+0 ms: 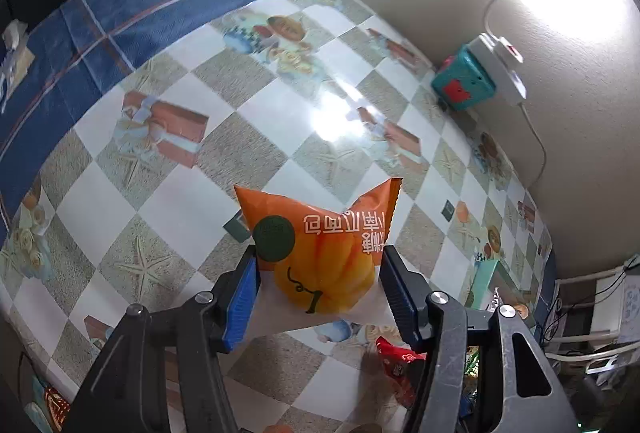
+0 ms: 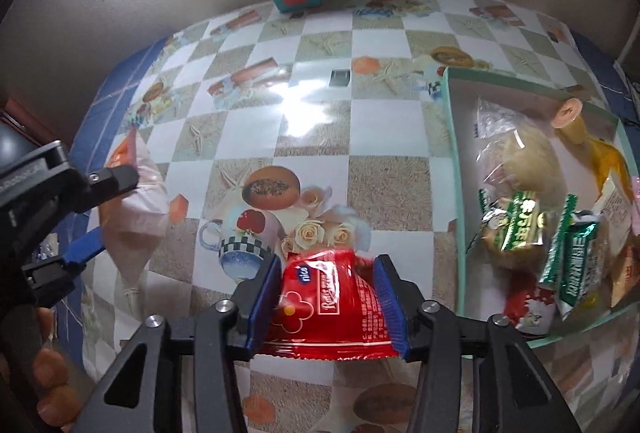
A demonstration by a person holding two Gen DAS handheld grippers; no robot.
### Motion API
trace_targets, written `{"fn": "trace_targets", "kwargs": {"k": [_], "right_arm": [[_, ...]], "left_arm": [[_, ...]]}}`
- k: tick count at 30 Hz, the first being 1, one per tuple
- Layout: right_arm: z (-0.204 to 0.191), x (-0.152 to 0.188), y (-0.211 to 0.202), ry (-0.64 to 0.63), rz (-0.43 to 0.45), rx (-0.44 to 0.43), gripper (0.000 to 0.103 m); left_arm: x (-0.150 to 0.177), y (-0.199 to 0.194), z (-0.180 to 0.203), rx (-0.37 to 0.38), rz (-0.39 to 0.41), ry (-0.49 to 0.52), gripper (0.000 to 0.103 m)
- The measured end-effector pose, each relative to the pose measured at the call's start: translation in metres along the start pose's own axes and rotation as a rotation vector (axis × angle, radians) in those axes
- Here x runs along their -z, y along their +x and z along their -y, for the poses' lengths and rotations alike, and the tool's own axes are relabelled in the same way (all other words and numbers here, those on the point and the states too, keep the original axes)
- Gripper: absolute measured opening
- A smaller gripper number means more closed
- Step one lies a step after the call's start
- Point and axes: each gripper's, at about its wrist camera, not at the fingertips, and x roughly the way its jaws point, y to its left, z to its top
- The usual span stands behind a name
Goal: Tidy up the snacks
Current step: 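Carry the red bag and orange bag into the tray and release both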
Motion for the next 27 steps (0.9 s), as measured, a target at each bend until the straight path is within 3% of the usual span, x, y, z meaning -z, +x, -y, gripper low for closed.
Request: {"fn": "trace_targets", "kwargs": {"k": [13,15,17,27], "right_arm": [[0.008,-0.003,0.003,-0.033,-0.046,-0.063,0.049],[0.005,-0.001,0.005,-0.045,-0.056,-0.069,0.059],[0.000,0.003,0.012,-0.065,-0.087,-0.059,0.065],[-0.010,0.022,0.052,-0.143,-0.203,0.032,0.065]], "left_arm": [[-0.002,-0.006,0.001,-0.001,0.026,-0.006,0.061],[-0.004,-0.006,-0.005,-0.006,0.021,-0.009,0.061],[-0.005,-0.008,-0.009,-0.018,0.019,-0.010,0.061],[-0.010,-0.012,-0.022,-0.004,0.022,-0.028,0.061]]}}
